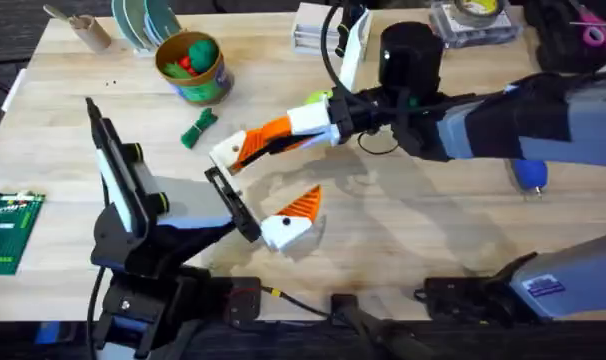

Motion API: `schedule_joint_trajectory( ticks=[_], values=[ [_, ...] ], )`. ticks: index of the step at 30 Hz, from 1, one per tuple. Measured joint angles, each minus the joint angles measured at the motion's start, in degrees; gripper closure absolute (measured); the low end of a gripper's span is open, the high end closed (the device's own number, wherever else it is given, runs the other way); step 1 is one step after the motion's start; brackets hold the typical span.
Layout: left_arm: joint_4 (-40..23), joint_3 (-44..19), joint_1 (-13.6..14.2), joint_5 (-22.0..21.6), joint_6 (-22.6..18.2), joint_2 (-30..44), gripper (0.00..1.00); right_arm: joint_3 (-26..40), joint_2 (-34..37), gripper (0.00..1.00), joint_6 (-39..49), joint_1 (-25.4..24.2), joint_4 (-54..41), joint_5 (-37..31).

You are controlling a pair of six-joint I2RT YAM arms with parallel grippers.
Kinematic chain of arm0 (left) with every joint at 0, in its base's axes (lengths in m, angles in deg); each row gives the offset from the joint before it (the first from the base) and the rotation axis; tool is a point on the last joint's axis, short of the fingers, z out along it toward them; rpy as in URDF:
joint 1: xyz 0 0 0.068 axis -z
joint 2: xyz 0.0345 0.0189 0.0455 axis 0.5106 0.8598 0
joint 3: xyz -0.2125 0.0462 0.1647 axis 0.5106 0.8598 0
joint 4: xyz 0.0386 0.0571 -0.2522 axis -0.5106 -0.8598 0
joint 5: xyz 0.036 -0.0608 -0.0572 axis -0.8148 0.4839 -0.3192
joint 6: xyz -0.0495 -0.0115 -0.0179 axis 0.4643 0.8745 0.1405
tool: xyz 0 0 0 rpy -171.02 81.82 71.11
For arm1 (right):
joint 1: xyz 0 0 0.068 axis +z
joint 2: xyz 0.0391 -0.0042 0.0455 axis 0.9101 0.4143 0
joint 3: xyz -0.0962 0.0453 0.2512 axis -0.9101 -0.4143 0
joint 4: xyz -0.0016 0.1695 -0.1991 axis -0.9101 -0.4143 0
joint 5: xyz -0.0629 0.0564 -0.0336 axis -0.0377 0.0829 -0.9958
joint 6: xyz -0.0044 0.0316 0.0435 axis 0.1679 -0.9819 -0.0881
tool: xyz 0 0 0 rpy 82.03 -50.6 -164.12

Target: Pick up the gripper from the table and insert it into the empty holder that is missing its gripper. Then pick up a screw, insert it into the mounting hole, and use the screwdriver to tighten it. Finally, clean up the table by picking up the vegetable and placing it into the bucket.

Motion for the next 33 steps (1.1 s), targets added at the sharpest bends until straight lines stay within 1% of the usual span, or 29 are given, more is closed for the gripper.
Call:
schedule_joint_trajectory(
  ticks=[9,21,22,23,24,25,26,27,29,30,33],
  values=[
    [0.40,0.00,-0.63,-2.20,-0.01,0.00,0.007,1.39,0.00,0.993,0.49,2.55,-0.28,-5.31],
    [0.37,0.00,-0.80,-3.71,0.01,0.00,0.007,1.71,0.11,0.986,0.56,3.37,-0.36,-7.87],
    [0.31,0.00,-0.80,-3.75,0.01,0.00,0.007,1.71,0.11,0.945,0.50,3.27,-0.42,-7.70],
    [0.24,0.00,-0.78,-3.73,-0.01,0.00,0.007,1.73,0.11,0.858,0.51,3.06,-0.47,-7.37],
    [0.30,0.00,-0.77,-3.22,-0.04,0.00,0.007,1.76,0.11,0.763,0.57,2.85,-0.50,-6.97],
    [0.26,0.00,-0.52,-1.59,-0.05,0.00,0.008,1.87,0.15,0.637,0.58,2.54,-0.46,-6.59],
    [0.09,0.00,-0.06,-0.39,-0.05,0.00,0.008,2.08,0.20,0.494,0.61,2.15,-0.39,-5.89],
    [0.00,0.00,0.69,2.89,-0.05,0.00,0.008,2.63,0.21,0.147,0.76,-1.15,-0.19,-0.88],
    [0.00,0.00,0.69,3.49,-0.05,0.00,0.008,2.65,0.21,0.059,0.77,-2.62,-0.19,0.73],
    [0.00,0.00,0.69,3.66,-0.05,0.00,0.008,2.67,0.21,0.032,0.76,-3.40,-0.18,1.24],
    [0.00,-0.01,0.69,3.95,-0.05,0.00,0.008,2.67,0.21,0.011,0.75,-5.20,-0.16,1.05]
  ],
)
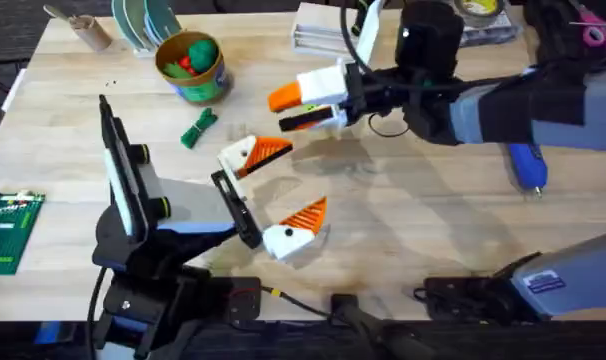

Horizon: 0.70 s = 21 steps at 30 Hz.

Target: Pick up the gripper from the table and insert it into the empty holder that is missing its gripper. Then pick up a screw, insert it into the mounting hole, and use the screwdriver to tighten it. Finally, clean up the table by picking up the vegetable and placing it into the bucket.

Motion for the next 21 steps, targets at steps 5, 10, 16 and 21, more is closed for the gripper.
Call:
schedule_joint_trajectory(
  ticks=[5,10,16,21],
  values=[
    [-0.30,0.01,0.00,0.11,0.00,0.01,0.008,1.35,0.01,0.009,4.27,-4.32,-0.43,-8.79],
    [-0.42,0.01,0.00,0.29,0.00,0.00,0.008,6.56,-0.21,0.009,12.67,-4.94,-15.14,-17.39],
    [-0.42,0.01,0.00,0.52,0.00,0.00,0.009,16.17,-7.71,0.009,35.41,-2.89,-52.31,-40.95],
    [-0.42,-0.01,0.00,0.70,0.00,0.00,0.008,18.59,-12.84,0.008,47.27,0.86,-64.00,-53.14]
  ],
)
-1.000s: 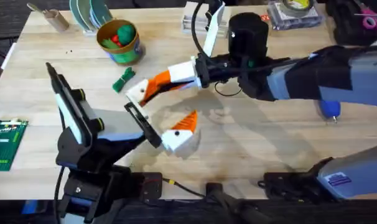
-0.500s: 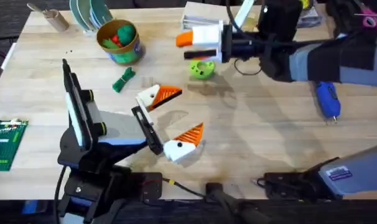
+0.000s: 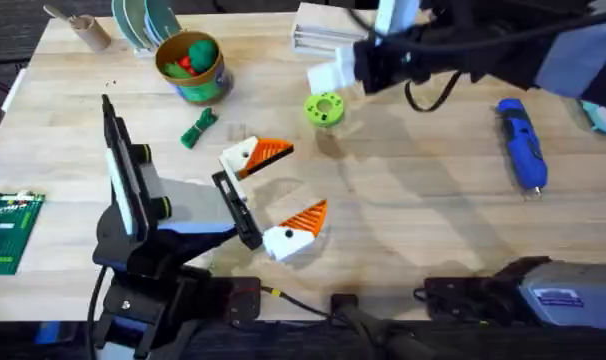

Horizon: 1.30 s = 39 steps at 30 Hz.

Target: Pick up the gripper from the table and insert it into the empty holder that is missing its gripper. Then pick up a screw, insert it into the mounting hole, and use the screwdriver to tighten it. Finally, clean up the table by picking up the vegetable and placing it into the bucket.

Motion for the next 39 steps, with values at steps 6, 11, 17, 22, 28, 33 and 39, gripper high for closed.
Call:
schedule_joint_trajectory(
  ticks=[6,11,17,22,28,33,39],
  values=[
    [0.00,0.02,0.00,0.00,0.00,0.00,0.009,-0.01,3.55,0.008,2.70,2.21,-2.66,-2.28],
    [-0.02,0.02,0.00,0.01,0.00,0.01,0.008,-0.01,7.07,0.009,4.01,3.36,-1.02,-4.09],
    [-0.01,0.02,0.00,0.01,0.00,0.00,0.008,-0.01,10.52,0.013,4.67,5.31,1.80,-9.96],
    [0.00,0.02,0.00,0.00,0.00,0.00,0.008,-0.01,12.77,0.069,4.87,5.59,3.32,-12.93],
    [0.00,0.02,0.00,0.00,0.00,0.00,0.007,0.45,13.59,0.058,4.87,5.59,-1.26,-16.38],
    [-0.02,0.02,0.00,0.02,0.00,0.02,0.008,2.65,13.72,0.056,5.91,5.89,-3.68,-17.65],
    [0.00,0.02,0.00,0.00,0.00,0.02,0.007,8.57,16.97,0.027,8.05,8.32,-9.75,-18.17]
  ],
)
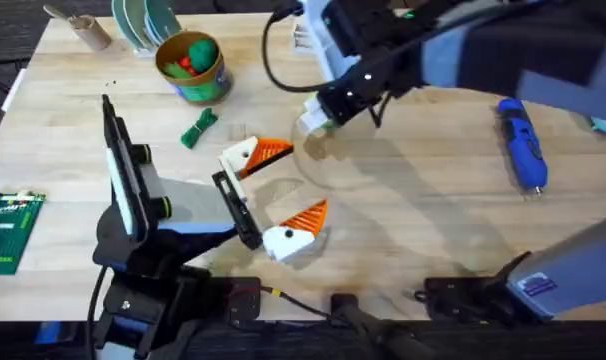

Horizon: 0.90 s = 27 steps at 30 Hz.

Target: Pick up the gripper from the table and insert it into the empty holder that is missing its gripper. Then pick up a screw, insert it into the mounting hole, and use the screwdriver to tighten it. Finally, clean up the table by picking up the vegetable and placing it into the bucket.

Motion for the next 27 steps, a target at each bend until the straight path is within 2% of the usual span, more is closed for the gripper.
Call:
schedule_joint_trajectory(
  ticks=[6,13,17,21,27],
  values=[
    [-0.02,0.00,0.00,0.00,0.00,-0.02,0.008,4.86,6.83,0.068,1.07,1.45,-1.90,-0.02],
    [0.00,0.00,0.00,0.00,0.00,0.00,0.008,5.30,7.66,0.155,1.42,1.43,-2.05,-2.85],
    [-0.02,0.00,0.00,0.00,0.00,-0.02,0.008,5.32,7.66,0.271,1.53,1.45,-1.23,-4.09],
    [-0.02,0.00,0.00,0.00,0.00,-0.01,0.008,5.32,7.66,0.480,1.55,1.69,-0.59,-4.32],
    [0.00,0.00,0.00,0.00,0.00,-0.02,0.008,5.32,7.73,0.506,1.57,1.93,-0.68,-4.52]
  ],
)
